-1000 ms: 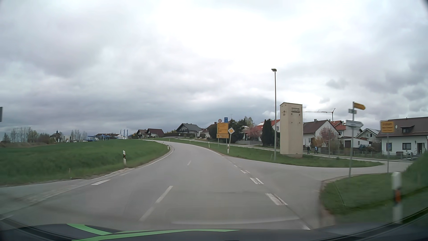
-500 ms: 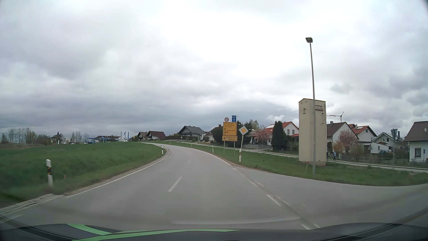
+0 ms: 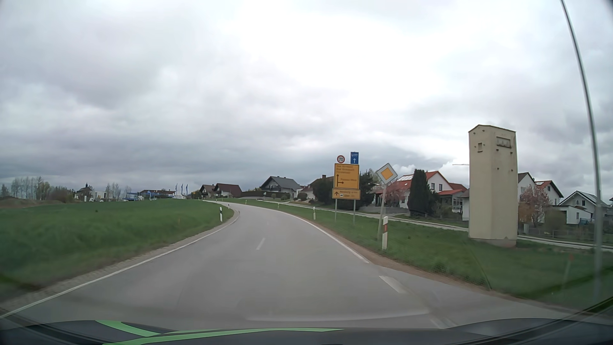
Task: Follow the waypoints while adhering to traffic rules and regulations
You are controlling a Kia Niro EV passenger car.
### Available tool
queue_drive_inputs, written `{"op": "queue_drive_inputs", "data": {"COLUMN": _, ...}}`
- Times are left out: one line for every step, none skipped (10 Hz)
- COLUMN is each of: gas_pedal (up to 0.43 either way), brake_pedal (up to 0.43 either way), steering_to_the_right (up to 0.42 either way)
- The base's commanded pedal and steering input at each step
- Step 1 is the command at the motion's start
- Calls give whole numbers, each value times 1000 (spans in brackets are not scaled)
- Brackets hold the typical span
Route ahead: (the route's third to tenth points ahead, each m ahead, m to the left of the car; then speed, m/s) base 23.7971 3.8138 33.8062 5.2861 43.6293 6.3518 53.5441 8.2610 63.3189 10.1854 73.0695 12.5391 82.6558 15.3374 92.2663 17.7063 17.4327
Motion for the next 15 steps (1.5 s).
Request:
{"op": "queue_drive_inputs", "data": {"gas_pedal": 157, "brake_pedal": 0, "steering_to_the_right": -14}}
{"op": "queue_drive_inputs", "data": {"gas_pedal": 157, "brake_pedal": 0, "steering_to_the_right": -16}}
{"op": "queue_drive_inputs", "data": {"gas_pedal": 169, "brake_pedal": 0, "steering_to_the_right": -18}}
{"op": "queue_drive_inputs", "data": {"gas_pedal": 169, "brake_pedal": 0, "steering_to_the_right": -18}}
{"op": "queue_drive_inputs", "data": {"gas_pedal": 169, "brake_pedal": 0, "steering_to_the_right": -18}}
{"op": "queue_drive_inputs", "data": {"gas_pedal": 169, "brake_pedal": 0, "steering_to_the_right": -18}}
{"op": "queue_drive_inputs", "data": {"gas_pedal": 169, "brake_pedal": 0, "steering_to_the_right": -18}}
{"op": "queue_drive_inputs", "data": {"gas_pedal": 169, "brake_pedal": 0, "steering_to_the_right": -18}}
{"op": "queue_drive_inputs", "data": {"gas_pedal": 169, "brake_pedal": 0, "steering_to_the_right": -18}}
{"op": "queue_drive_inputs", "data": {"gas_pedal": 169, "brake_pedal": 0, "steering_to_the_right": -18}}
{"op": "queue_drive_inputs", "data": {"gas_pedal": 169, "brake_pedal": 0, "steering_to_the_right": -18}}
{"op": "queue_drive_inputs", "data": {"gas_pedal": 169, "brake_pedal": 0, "steering_to_the_right": -18}}
{"op": "queue_drive_inputs", "data": {"gas_pedal": 177, "brake_pedal": 0, "steering_to_the_right": -18}}
{"op": "queue_drive_inputs", "data": {"gas_pedal": 177, "brake_pedal": 0, "steering_to_the_right": -18}}
{"op": "queue_drive_inputs", "data": {"gas_pedal": 177, "brake_pedal": 0, "steering_to_the_right": -18}}
